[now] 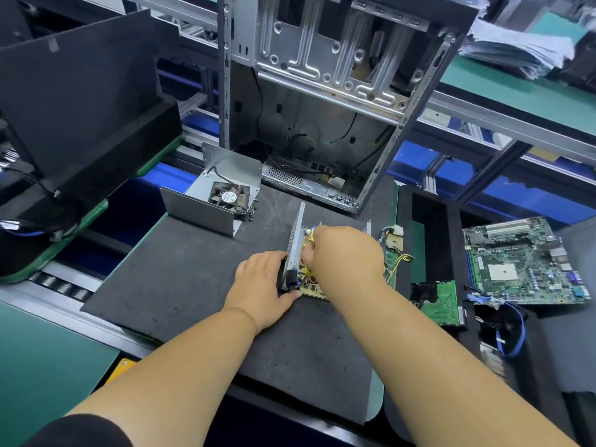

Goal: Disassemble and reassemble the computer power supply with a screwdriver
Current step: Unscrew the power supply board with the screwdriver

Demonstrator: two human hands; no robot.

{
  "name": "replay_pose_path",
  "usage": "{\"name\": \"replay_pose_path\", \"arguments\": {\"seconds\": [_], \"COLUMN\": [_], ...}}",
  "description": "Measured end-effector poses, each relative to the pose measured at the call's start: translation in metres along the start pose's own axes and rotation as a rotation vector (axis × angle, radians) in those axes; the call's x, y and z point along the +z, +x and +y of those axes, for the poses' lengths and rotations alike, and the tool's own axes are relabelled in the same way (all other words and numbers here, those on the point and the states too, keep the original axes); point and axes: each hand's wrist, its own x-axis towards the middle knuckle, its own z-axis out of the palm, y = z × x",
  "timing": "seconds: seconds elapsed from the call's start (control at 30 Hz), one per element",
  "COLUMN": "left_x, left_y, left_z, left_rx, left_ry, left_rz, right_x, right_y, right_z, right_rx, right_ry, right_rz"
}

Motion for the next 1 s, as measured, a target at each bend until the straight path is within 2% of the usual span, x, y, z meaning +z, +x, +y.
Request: {"name": "replay_pose_path", "arguments": {"seconds": [0.17, 0.27, 0.33, 0.67, 0.8, 1.0], "left_x": [-0.001, 0.001, 0.002, 0.005, 0.004, 0.003], "left_y": [0.0, 0.0, 0.001, 0.001, 0.001, 0.001], "left_z": [0.0, -0.001, -0.002, -0.005, -0.004, -0.004], "left_rx": [0.004, 0.009, 0.01, 0.017, 0.015, 0.002], "left_ry": [-0.003, 0.003, 0.0, 0.01, -0.001, -0.001], "left_rz": [-0.004, 0.008, 0.017, 0.02, 0.012, -0.005], "right_x": [-0.002, -0.011, -0.017, -0.029, -0.025, -0.024], "right_y": [0.003, -0.002, -0.005, -0.002, -0.003, -0.003], "right_z": [0.007, 0.013, 0.018, 0.015, 0.004, 0.008], "right_rx": [0.027, -0.075, -0.164, -0.224, -0.166, -0.058], "right_ry": [0.065, 0.28, 0.332, 0.114, 0.052, 0.09], "right_rz": [-0.04, -0.137, -0.187, -0.16, -0.169, -0.197]}}
